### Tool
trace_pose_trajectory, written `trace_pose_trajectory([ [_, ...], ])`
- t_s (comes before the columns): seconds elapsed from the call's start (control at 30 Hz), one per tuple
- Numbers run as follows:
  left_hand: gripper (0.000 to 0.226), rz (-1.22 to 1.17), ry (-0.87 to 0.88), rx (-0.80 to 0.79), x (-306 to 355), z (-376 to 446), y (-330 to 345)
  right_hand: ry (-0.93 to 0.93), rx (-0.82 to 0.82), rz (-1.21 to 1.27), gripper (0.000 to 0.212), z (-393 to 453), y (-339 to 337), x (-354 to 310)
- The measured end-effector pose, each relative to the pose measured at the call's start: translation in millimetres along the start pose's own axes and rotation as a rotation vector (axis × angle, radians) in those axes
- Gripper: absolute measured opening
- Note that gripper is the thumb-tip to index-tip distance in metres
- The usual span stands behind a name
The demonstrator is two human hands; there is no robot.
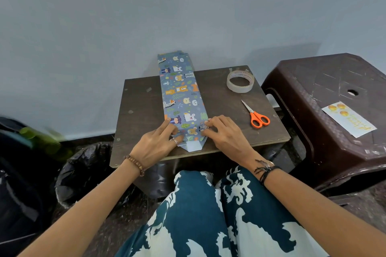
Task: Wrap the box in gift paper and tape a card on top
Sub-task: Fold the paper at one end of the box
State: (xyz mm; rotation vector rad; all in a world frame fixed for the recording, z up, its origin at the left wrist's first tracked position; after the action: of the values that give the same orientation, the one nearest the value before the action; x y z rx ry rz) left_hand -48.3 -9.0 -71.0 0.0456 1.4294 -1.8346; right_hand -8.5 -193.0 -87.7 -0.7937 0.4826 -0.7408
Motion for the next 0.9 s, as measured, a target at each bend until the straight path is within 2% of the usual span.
trace_pose_trajectory([
  [0.23,0.027,0.037,0.054,-0.126,6,-10,11,0.005,0.006,-0.058,0.018,-1,2,1],
  [0.43,0.056,0.026,0.093,-0.184,10,-5,10,-0.009,-0.044,-0.064,0.014,0,2,2],
  [0.47,0.057,0.033,0.095,-0.190,10,-4,9,-0.010,-0.054,-0.063,0.018,0,1,2],
  [0.57,0.053,0.073,0.112,-0.196,16,1,11,-0.021,-0.064,-0.084,0.023,0,0,1],
  [0.73,0.027,0.146,0.146,-0.232,20,8,19,-0.078,-0.100,-0.158,0.036,0,0,0],
  [0.9,0.037,0.233,0.119,-0.219,21,11,13,-0.111,-0.085,-0.201,0.032,-1,0,-1],
])
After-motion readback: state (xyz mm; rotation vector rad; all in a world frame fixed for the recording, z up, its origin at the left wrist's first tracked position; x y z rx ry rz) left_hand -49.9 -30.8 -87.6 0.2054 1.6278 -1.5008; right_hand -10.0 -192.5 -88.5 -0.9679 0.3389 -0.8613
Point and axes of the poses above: each hand's wrist, its own z-axis towards the middle knuckle, its own y-axis out of the palm, x = y × z, the point moved 4 cm from there along z, towards the middle knuckle, and after that the axes turned 15 degrees about y, right-handed, at the moved point
